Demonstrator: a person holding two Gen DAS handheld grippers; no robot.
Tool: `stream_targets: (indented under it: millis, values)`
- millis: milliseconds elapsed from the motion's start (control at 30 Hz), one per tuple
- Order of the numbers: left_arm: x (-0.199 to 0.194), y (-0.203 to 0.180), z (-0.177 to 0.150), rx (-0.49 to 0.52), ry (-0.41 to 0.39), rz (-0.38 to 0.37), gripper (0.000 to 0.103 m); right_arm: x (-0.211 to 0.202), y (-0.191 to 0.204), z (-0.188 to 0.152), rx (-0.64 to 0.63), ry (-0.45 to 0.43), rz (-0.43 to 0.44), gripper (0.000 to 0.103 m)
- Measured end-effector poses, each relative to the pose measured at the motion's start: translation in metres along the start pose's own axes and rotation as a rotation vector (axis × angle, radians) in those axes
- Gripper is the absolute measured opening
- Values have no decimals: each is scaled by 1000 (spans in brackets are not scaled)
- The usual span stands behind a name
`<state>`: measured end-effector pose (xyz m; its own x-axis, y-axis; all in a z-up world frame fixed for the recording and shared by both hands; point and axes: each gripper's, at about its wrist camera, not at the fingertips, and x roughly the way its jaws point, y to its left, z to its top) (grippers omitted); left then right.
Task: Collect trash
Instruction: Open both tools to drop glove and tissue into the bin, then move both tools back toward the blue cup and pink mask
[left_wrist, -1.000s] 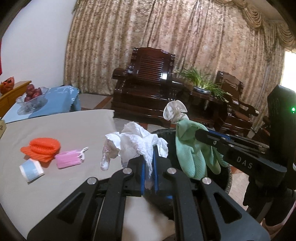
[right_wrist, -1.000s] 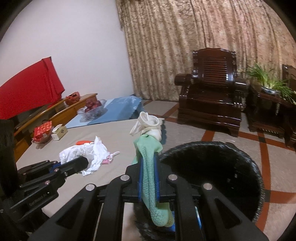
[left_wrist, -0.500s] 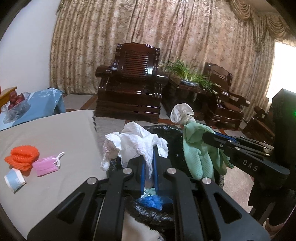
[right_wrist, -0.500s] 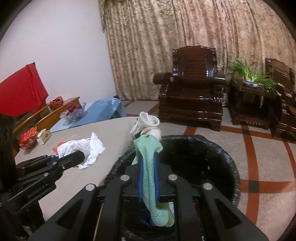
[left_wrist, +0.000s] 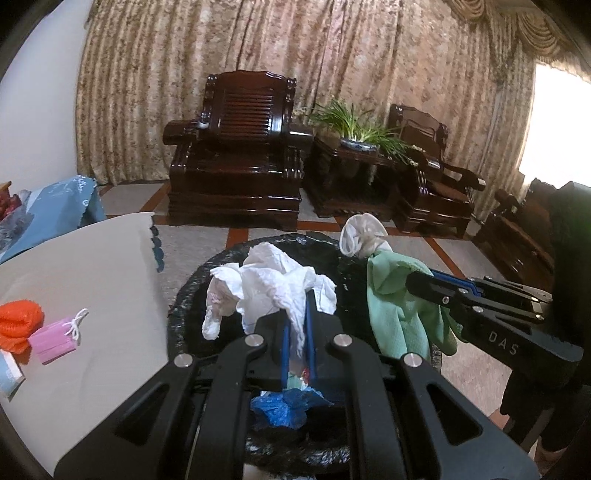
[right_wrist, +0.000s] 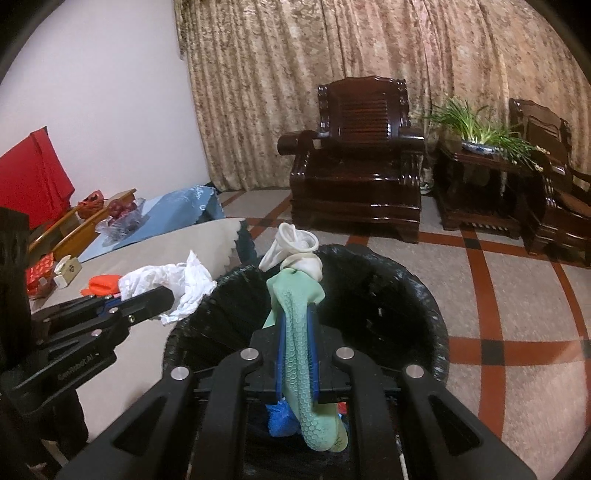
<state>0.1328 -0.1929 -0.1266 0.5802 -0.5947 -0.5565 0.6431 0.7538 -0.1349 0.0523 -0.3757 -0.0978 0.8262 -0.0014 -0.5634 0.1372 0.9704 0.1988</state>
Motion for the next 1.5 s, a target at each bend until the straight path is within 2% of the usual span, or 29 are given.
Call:
stream_targets:
  millis: [267, 367, 433, 467, 500, 533, 567, 600, 633, 700, 800, 867, 1100, 1500]
  values:
    - [19, -6, 1, 5, 26, -13, 7, 9, -16, -6, 6, 26, -25, 10]
    - [20, -6, 1, 0, 21, -14, 13, 13, -19, -8, -3, 33, -39, 15]
    - [23, -1, 4, -10, 21, -27, 32, 16, -21, -9, -9, 38, -60, 21]
    - [22, -1, 4, -15, 18, -24, 38, 16, -23, -9, -9, 38, -65, 22]
    - [22, 0, 3, -21, 14, -22, 46, 16, -24, -10, -6, 39, -68, 29]
    - [21, 1, 3, -31, 11, -22, 50, 16, -25, -11, -2, 38, -76, 44]
    - [21, 3, 3, -37, 12, -20, 52, 15, -26, -11, 3, 35, -86, 50]
    - [20, 5, 2, -44, 12, -14, 60, 14, -27, -12, 7, 32, -92, 63]
    - [18, 8, 2, -51, 9, -9, 68, 13, -27, -13, 10, 29, -102, 80]
    - [12, 12, 1, -62, 1, -5, 77, 10, -27, -13, 25, 23, -128, 95]
    - [-1, 24, -1, -75, -11, 33, 88, 7, -25, -12, 47, 21, -113, 96]
    - [-11, 35, -4, -87, -20, 64, 90, 6, -19, -10, 49, 19, -104, 96]
    - [-55, 82, -15, -147, -51, 190, 91, 7, 26, -1, 8, -14, -25, 97]
    - [-131, 161, -32, -220, -108, 407, 91, 29, 116, 11, -100, -17, 112, 97]
